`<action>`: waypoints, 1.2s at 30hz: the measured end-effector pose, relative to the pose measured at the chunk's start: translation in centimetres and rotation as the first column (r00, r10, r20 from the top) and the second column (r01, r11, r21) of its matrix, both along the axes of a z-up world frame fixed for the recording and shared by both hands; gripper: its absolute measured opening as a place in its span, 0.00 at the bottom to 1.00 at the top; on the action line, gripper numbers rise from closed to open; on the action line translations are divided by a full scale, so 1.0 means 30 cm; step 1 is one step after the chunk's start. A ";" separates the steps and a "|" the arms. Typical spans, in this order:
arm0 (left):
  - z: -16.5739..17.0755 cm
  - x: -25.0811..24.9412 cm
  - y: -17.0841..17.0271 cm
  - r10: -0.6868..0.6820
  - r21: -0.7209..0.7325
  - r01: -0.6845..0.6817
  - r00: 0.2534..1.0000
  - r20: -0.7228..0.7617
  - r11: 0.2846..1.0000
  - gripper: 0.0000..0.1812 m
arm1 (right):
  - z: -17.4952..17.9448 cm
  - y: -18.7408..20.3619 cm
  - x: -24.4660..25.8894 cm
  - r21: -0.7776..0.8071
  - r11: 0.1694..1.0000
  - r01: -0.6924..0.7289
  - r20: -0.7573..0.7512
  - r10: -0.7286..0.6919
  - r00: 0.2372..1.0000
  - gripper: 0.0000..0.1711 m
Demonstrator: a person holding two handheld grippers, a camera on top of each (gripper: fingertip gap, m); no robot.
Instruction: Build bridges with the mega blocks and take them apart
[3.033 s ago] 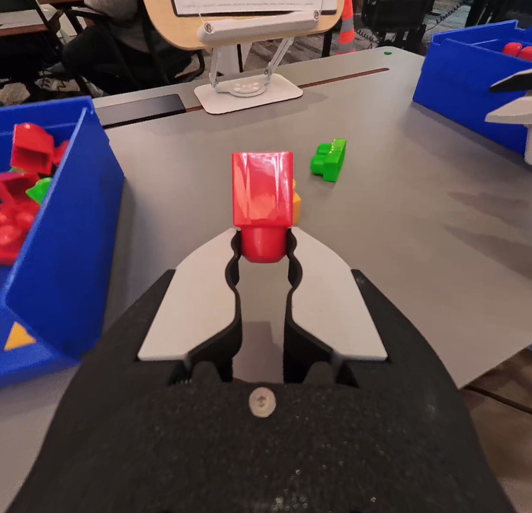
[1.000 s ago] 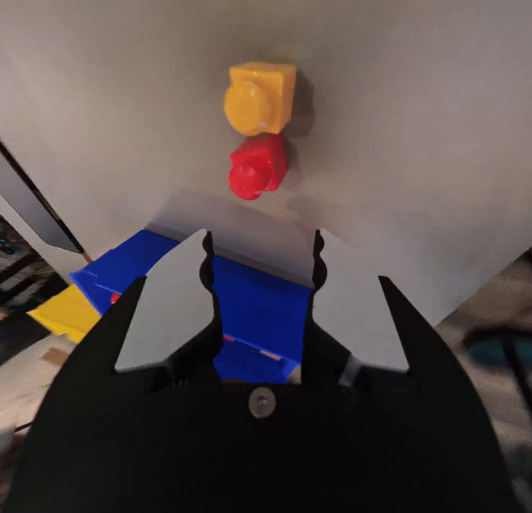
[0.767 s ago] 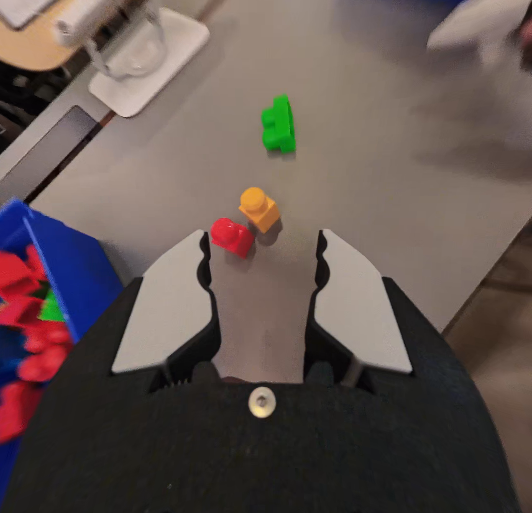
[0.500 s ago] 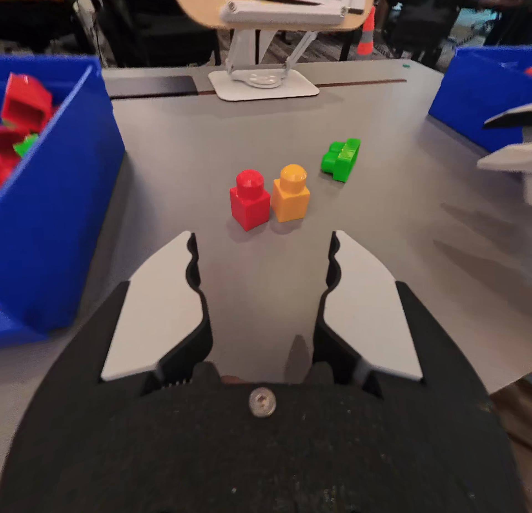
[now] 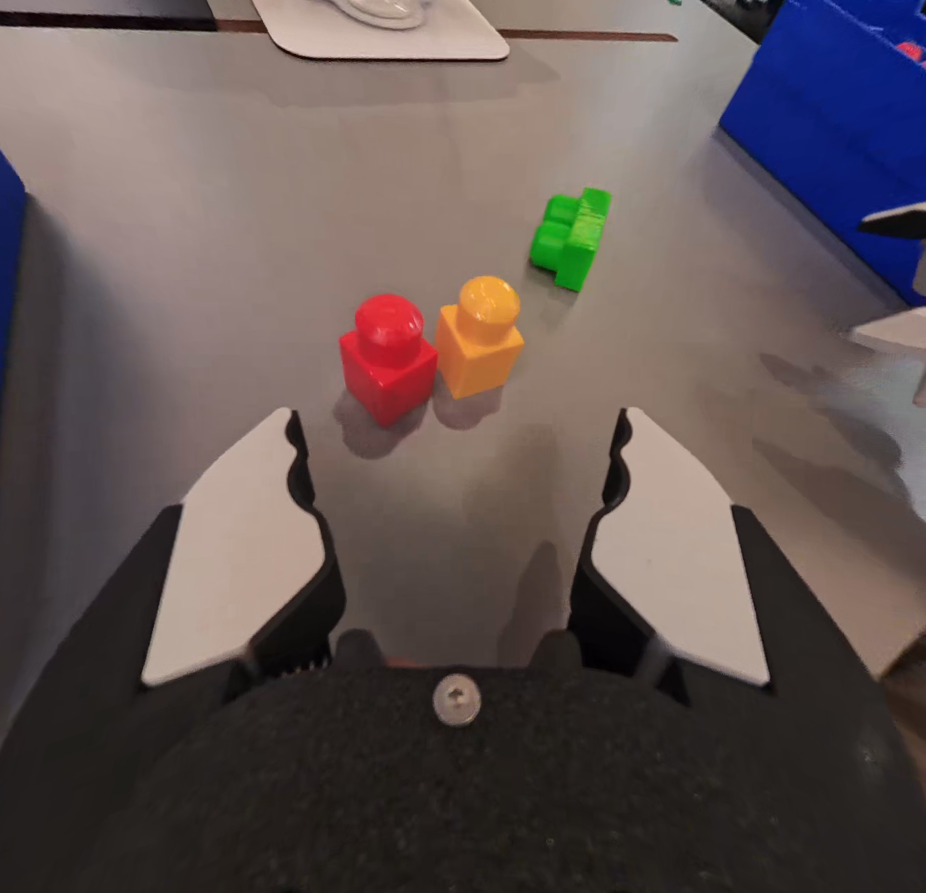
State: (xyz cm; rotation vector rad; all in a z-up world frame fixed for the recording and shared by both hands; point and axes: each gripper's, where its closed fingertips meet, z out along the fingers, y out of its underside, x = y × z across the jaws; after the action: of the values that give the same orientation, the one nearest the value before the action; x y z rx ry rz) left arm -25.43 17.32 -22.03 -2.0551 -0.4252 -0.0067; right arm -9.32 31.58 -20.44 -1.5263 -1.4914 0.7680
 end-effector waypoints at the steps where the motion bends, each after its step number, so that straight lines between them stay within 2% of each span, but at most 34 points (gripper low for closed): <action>1: -0.003 -0.022 0.019 -0.003 -0.013 0.003 1.000 -0.005 1.000 0.63 | 0.005 0.004 0.002 -0.006 1.000 0.001 -0.006 -0.001 1.000 0.43; 5: -0.047 -0.011 0.097 -0.148 -0.107 0.150 0.988 0.033 0.983 0.62 | 0.019 0.025 0.010 -0.014 1.000 0.011 -0.025 -0.011 1.000 0.42; 10: -0.082 0.017 0.138 -0.206 -0.151 0.218 0.974 0.095 0.964 0.61 | 0.004 0.054 0.019 -0.031 0.999 0.029 -0.018 -0.030 0.999 0.41; 16: -0.119 0.008 0.112 -0.124 -0.228 0.143 0.988 0.093 0.963 0.60 | -0.002 0.060 0.014 -0.045 0.999 0.029 -0.020 -0.029 0.999 0.41; 18: -0.124 0.023 0.094 -0.081 -0.220 0.112 0.986 0.144 0.969 0.59 | -0.006 0.058 0.013 -0.046 0.999 0.025 -0.016 -0.026 1.000 0.41; 20: -0.124 0.066 0.090 -0.098 -0.190 0.134 0.977 0.189 0.973 0.57 | -0.009 0.058 0.012 -0.050 0.998 0.023 -0.015 -0.024 1.000 0.41; 24: -0.140 0.062 0.087 -0.085 -0.222 0.116 0.986 0.142 0.968 0.58 | -0.005 0.059 0.012 -0.066 0.998 0.017 -0.026 -0.018 0.999 0.41; 28: -0.107 0.011 0.081 -0.054 -0.202 0.080 0.990 0.132 0.976 0.57 | -0.009 0.055 0.013 -0.070 0.997 0.012 -0.025 -0.014 1.000 0.41; 36: -0.103 0.014 0.133 -0.146 -0.217 0.161 0.986 0.081 0.963 0.59 | -0.004 0.057 0.014 -0.066 0.998 0.009 -0.024 -0.011 1.000 0.41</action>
State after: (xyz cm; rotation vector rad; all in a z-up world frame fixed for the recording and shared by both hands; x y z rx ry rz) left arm -25.01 21.30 -25.12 -2.3104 -0.3156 -0.1240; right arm -8.90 33.28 -20.56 -1.5663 -1.4525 0.8340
